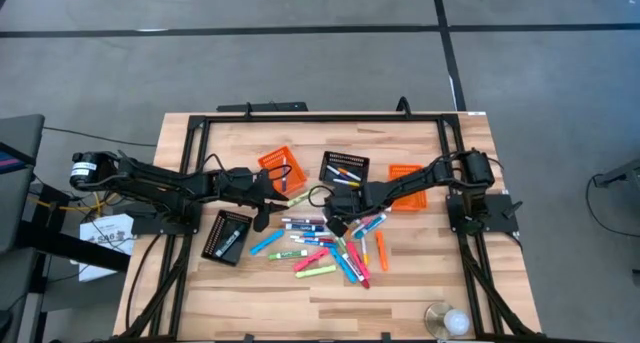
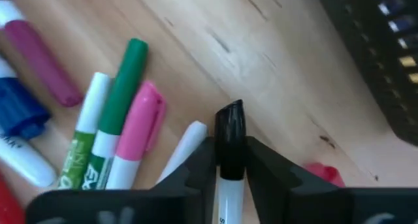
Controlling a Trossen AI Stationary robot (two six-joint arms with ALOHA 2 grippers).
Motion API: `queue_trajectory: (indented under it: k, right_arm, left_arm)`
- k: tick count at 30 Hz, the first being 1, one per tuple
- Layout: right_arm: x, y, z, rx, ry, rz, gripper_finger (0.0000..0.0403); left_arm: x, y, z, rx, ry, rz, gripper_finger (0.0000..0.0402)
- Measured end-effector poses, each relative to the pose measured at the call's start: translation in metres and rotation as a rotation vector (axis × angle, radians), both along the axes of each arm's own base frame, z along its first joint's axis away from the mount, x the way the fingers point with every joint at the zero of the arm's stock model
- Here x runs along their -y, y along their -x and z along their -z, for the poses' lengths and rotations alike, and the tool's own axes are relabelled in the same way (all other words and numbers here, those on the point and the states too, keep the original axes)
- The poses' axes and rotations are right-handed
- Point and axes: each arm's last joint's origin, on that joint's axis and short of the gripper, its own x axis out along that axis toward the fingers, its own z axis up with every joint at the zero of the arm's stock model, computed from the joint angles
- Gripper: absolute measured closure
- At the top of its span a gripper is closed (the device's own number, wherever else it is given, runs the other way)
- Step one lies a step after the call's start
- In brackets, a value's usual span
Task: Pick & Place Markers
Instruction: Put the black highlighter into the right black bin, then put the blue highlighter into the right orange bin
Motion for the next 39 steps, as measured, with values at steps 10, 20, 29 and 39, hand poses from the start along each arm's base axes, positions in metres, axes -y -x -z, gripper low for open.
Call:
queue_trajectory:
  k: [10, 20, 29, 39]
  right_arm:
    - [-0.001, -0.031, -0.043, 0.124, 0.027, -0.228, 0.0366]
    - [0.041, -0.034, -0.091, -0.062, 0.357, -0.205, 0.0372]
    - [0.089, -0.015, -0.064, -0.159, 0.173, -0.143, 0.0332]
    - [0.077, -0.019, -0.069, -0.145, 0.170, -0.179, 0.0283]
  left_arm:
    - [0.000, 0.000, 0.000, 0.003, -0.001, 0.000, 0.0280]
    - [0.000, 0.000, 0.000, 0.003, -0.001, 0.000, 0.0280]
    - [0.000, 0.000, 0.000, 0.004, -0.007, 0.003, 0.0280]
    - [0.000, 0.000, 0.000, 0.004, -0.007, 0.003, 0.0280]
